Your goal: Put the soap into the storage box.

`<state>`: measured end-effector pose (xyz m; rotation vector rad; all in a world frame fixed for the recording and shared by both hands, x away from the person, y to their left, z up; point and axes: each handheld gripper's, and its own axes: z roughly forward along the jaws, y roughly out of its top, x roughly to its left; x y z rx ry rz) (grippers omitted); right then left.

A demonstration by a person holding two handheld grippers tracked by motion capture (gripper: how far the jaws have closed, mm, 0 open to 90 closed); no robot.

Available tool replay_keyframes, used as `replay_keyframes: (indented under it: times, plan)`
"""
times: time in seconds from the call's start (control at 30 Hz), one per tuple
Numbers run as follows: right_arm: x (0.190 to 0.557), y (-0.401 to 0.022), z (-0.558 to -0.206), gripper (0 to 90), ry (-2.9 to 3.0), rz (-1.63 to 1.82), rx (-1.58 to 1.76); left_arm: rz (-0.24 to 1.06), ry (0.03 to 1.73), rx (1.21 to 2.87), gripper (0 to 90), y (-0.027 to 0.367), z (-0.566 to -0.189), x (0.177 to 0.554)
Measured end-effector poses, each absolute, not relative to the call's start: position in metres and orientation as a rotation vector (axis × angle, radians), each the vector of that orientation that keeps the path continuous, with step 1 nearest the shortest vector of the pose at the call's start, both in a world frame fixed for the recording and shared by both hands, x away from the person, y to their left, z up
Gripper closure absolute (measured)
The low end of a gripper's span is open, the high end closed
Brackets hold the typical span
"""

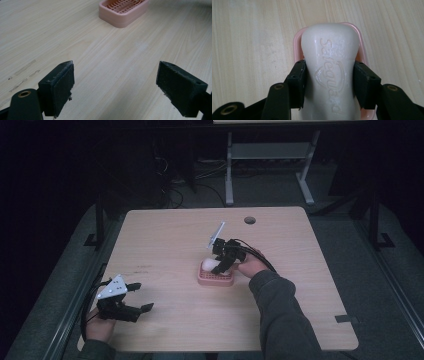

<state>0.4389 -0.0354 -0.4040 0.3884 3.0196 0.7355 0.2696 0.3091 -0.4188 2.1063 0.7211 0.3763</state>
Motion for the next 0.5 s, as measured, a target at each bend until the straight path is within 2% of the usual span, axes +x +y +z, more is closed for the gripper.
replay_keyframes:
  times: [0.5]
  plan:
    - [0.443, -0.033, -0.418, 48.6, 3.047, 0.707, 0.423, 0.375, 0.719, 2.106, 14.8, 0.309, -0.419, 0.27]
